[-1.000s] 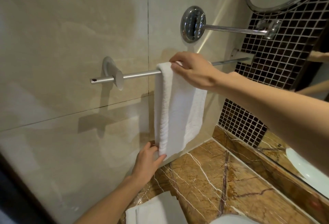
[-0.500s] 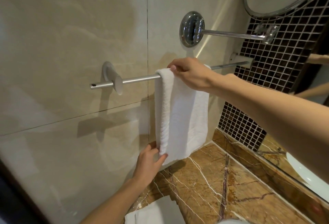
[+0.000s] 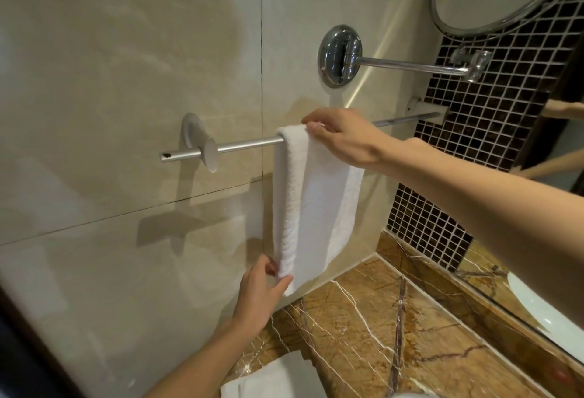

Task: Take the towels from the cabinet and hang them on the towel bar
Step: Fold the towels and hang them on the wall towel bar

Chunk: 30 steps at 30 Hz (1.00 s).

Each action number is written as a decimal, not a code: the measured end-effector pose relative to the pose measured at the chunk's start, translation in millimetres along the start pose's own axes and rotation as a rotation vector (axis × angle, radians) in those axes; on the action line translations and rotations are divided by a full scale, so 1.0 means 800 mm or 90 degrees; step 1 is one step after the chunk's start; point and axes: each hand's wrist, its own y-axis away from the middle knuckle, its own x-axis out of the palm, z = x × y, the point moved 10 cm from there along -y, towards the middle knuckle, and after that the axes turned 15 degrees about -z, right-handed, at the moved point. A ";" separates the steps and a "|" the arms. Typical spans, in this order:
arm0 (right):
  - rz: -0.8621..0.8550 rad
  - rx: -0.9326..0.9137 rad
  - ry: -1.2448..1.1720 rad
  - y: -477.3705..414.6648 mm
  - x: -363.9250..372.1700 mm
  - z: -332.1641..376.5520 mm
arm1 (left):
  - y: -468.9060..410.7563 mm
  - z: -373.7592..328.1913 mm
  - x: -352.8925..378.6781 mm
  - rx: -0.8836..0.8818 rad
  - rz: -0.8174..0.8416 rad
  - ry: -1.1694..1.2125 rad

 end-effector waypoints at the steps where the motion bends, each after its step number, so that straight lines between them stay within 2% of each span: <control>1: 0.005 -0.001 0.006 0.002 0.001 -0.001 | 0.000 0.004 -0.001 -0.034 -0.001 0.014; 3: 0.012 -0.004 0.012 0.003 0.003 -0.003 | -0.003 0.006 0.002 -0.054 0.004 0.028; 8: 0.017 -0.005 0.015 0.003 0.002 -0.002 | -0.005 0.006 0.010 -0.014 0.020 -0.007; 16: 0.029 -0.003 0.017 0.004 0.002 -0.002 | -0.009 0.012 0.010 -0.044 0.025 -0.004; 20: 0.031 0.005 0.017 0.004 0.003 -0.003 | -0.004 0.022 0.017 -0.096 0.051 0.039; 26: 0.027 0.016 0.010 0.004 0.005 -0.006 | 0.021 0.024 0.012 -0.112 -0.013 0.126; 30: 0.029 0.014 0.014 0.003 0.004 -0.004 | 0.022 0.019 0.014 -0.078 -0.016 0.115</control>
